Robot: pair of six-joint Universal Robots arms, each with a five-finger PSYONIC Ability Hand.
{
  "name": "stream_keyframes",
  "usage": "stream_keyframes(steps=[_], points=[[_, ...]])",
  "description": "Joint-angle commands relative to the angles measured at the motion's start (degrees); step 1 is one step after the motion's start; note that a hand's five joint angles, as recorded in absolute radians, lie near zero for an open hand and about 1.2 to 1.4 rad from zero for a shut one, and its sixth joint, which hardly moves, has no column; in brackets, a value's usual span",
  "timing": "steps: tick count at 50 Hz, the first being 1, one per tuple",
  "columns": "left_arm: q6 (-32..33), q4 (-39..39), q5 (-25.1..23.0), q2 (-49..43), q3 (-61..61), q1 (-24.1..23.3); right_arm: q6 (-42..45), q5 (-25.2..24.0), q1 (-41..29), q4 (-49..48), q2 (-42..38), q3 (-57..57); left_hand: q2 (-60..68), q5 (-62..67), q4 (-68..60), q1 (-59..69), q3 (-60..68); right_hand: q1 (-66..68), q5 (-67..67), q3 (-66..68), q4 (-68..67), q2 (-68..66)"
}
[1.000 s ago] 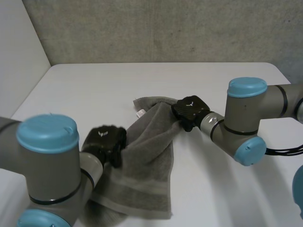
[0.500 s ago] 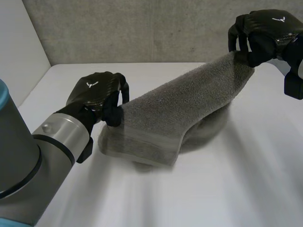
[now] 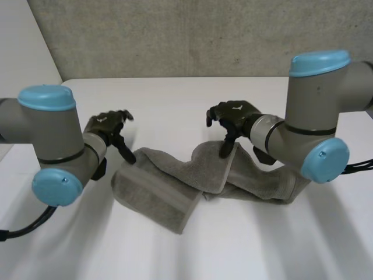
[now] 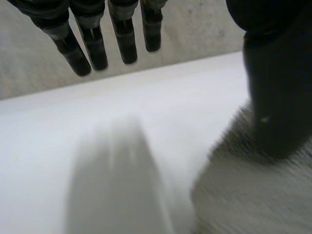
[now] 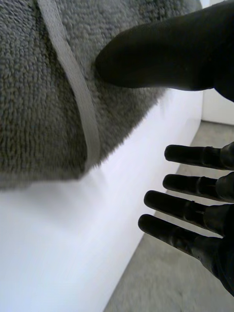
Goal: Fold the towel.
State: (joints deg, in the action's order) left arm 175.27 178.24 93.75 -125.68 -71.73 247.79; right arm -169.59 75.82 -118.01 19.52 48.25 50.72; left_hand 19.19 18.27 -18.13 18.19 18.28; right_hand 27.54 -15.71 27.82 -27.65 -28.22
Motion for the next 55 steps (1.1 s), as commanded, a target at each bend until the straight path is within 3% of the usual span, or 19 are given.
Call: stream_keyframes(steps=[1, 3, 9, 13, 17, 21, 23, 32, 43, 47, 49, 55], points=[[-0.2, 0.2, 2.3, 8.4, -3.7, 0.4, 0.2, 0.7, 3.4, -0.3, 9.1, 8.0, -7.8, -16.9, 6.7, -6.8, -6.9, -3.7, 1.8, -3.9, 3.8, 4.3], [-0.1, 0.5, 2.7, 10.4, -5.8, -0.1, 1.0, 0.3, 7.7, -1.1, 11.9, 13.1, -7.5, -16.5, 6.4, -6.5, -6.6, -3.8, 2.0, -4.1, 3.9, 4.5], [0.1, 0.7, 3.0, 19.1, -14.2, -2.0, 4.4, 0.0, 11.9, -2.0, 15.1, 22.1, -6.0, -15.0, 4.9, -4.9, -5.0, -3.7, 1.8, -3.9, 3.8, 4.3], [0.2, 0.6, 2.8, 22.6, -20.2, -7.4, 6.9, -0.4, 14.8, -3.4, 17.1, 26.9, -3.4, -12.5, 2.4, -2.4, -2.5, -3.5, 1.7, -3.8, 3.6, 4.2], [0.2, 0.0, 2.8, 21.7, -22.4, -13.6, 8.8, -0.6, 17.3, -4.8, 18.1, 31.2, -1.6, -10.7, 0.5, -0.6, -0.7, -3.5, 1.7, -3.8, 3.6, 4.2], [0.2, -0.2, 2.9, 20.6, -22.5, -15.1, 9.5, -2.3, 17.6, -5.0, 17.7, 34.0, 1.1, -8.0, -2.2, 2.1, 2.0, -3.7, 1.8, -3.9, 3.8, 4.3], [0.2, -1.3, 3.0, 16.5, -21.7, -18.6, 10.0, -2.9, 17.7, -5.3, 17.7, 35.0, 6.7, -2.4, -7.7, 7.7, 7.6, -3.7, 1.8, -3.9, 3.8, 4.3], [0.0, -2.1, 3.3, 9.8, -17.9, -23.1, 10.6, -3.5, 19.4, -9.5, 17.6, 37.9, 12.2, 3.1, -13.3, 13.2, 13.1, -3.2, 1.3, -3.4, 3.3, 3.8], [0.0, -1.7, 4.4, 3.8, -14.1, -24.7, 10.7, -3.4, 20.1, -12.3, 17.5, 39.8, 10.2, 1.1, -11.3, 11.2, 11.1, -2.8, 1.0, -3.1, 2.9, 3.5], [0.0, -1.6, 7.0, 1.8, -12.5, -24.7, 10.7, -3.6, 19.9, -13.4, 17.2, 40.9, 7.2, -1.9, -8.2, 8.2, 8.1, 0.0, -1.9, -0.3, 0.1, 0.7], [0.1, -0.5, 10.7, 0.3, -10.7, -24.6, 10.8, -3.6, 19.8, -13.6, 17.1, 41.1, 3.5, -5.6, -4.5, 4.5, 4.4, 0.4, -2.2, 0.1, -0.3, 0.3], [0.2, 1.6, 12.4, -1.1, -9.9, -24.1, 11.2, -3.3, 19.5, -14.0, 15.7, 41.3, 1.5, -7.6, -2.5, 2.5, 2.4, 3.9, -5.7, 3.6, -3.8, -3.2]])
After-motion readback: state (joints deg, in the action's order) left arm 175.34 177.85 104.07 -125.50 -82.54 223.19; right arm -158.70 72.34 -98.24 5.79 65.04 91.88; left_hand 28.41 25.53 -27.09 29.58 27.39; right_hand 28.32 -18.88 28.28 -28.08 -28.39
